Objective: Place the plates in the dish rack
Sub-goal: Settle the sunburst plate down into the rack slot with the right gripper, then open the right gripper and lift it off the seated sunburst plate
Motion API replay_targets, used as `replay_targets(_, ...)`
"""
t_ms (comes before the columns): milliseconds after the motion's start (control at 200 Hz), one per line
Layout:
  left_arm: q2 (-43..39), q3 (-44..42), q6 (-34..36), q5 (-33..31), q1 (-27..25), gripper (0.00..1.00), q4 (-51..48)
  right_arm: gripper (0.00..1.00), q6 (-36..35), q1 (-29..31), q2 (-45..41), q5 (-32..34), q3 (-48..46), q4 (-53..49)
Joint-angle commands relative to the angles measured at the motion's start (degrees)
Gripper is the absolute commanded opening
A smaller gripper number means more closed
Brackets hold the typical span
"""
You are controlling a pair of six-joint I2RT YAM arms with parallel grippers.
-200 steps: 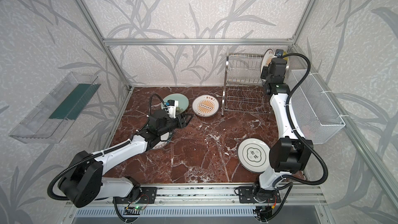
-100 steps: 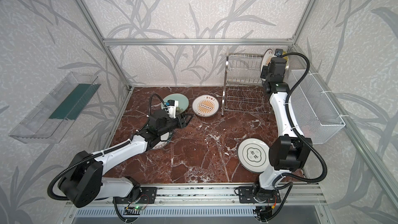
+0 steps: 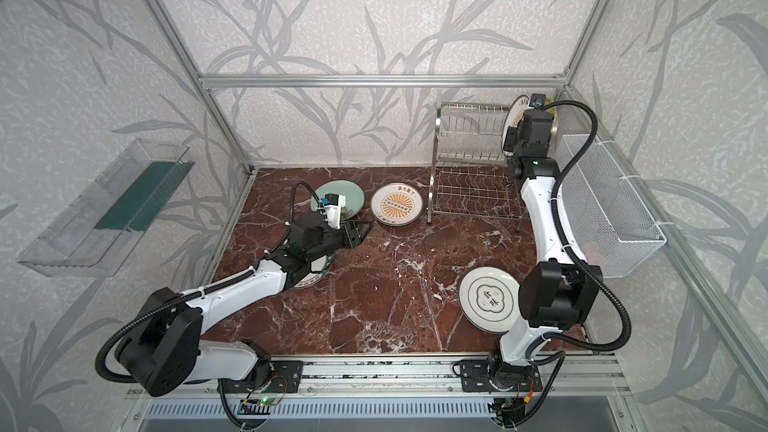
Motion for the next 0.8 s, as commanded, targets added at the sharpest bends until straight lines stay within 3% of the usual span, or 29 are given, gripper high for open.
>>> replay_targets(0,0.3,2.2,0.8,0.1,-0.3,0.50,0.1,0.18,-0.3,0.1,0.3,0.0,2.5,-0.7)
replay_targets(795,0.4,2.2,0.8,-0.2,-0.3,0.49,-0.5,0.43,-0.7,-0.3,-2.8,-2.5,4.5,-3.0)
